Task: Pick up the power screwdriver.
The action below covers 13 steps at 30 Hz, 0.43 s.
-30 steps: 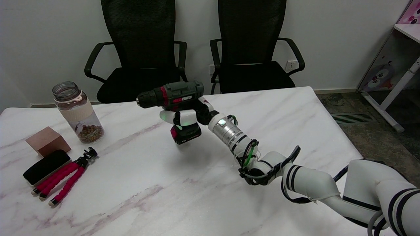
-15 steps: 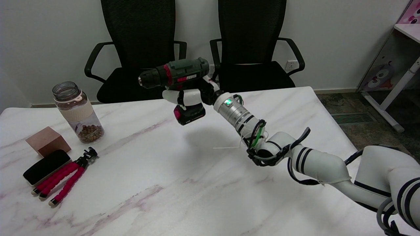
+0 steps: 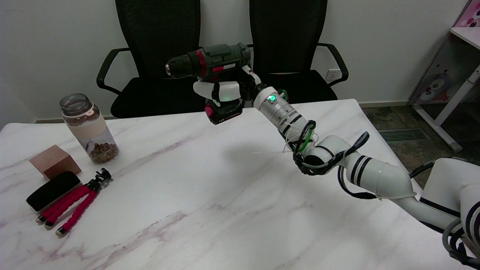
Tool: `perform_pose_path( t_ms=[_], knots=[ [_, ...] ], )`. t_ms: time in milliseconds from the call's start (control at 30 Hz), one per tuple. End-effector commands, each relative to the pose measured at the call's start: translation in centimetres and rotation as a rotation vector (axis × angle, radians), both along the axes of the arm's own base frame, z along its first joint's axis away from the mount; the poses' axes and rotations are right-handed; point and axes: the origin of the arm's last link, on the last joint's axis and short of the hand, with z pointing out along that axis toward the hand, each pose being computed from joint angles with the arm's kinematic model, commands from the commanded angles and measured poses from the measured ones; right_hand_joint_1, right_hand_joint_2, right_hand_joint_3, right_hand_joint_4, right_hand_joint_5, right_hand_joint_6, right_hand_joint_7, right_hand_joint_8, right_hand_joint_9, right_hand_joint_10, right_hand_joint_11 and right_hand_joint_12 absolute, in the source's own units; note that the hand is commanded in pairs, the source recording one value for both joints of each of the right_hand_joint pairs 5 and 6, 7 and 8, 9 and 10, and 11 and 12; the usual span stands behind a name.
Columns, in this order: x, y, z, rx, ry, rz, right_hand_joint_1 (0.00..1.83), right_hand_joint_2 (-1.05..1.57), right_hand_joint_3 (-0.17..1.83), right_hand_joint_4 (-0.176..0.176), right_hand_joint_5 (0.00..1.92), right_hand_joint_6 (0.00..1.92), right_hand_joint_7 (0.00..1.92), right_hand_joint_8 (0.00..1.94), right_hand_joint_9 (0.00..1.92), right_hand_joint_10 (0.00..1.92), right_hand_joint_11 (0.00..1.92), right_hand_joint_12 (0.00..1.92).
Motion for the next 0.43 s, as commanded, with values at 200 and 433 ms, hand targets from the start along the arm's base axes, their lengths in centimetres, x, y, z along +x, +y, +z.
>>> perform_pose_path(
  t_ms=[200,433],
  knots=[
    [1.9,0.0,-0.5,0.018,0.024,0.007,1.01,1.1,0.97,0.176,1.92,1.92,1.92,1.92,1.92,1.92,1.92,1.92],
    [1.8,-0.4,-1.0,-0.016,0.045,0.003,1.0,1.11,0.97,0.176,1.92,1.92,1.92,1.92,1.92,1.92,1.92,1.92]
  ],
)
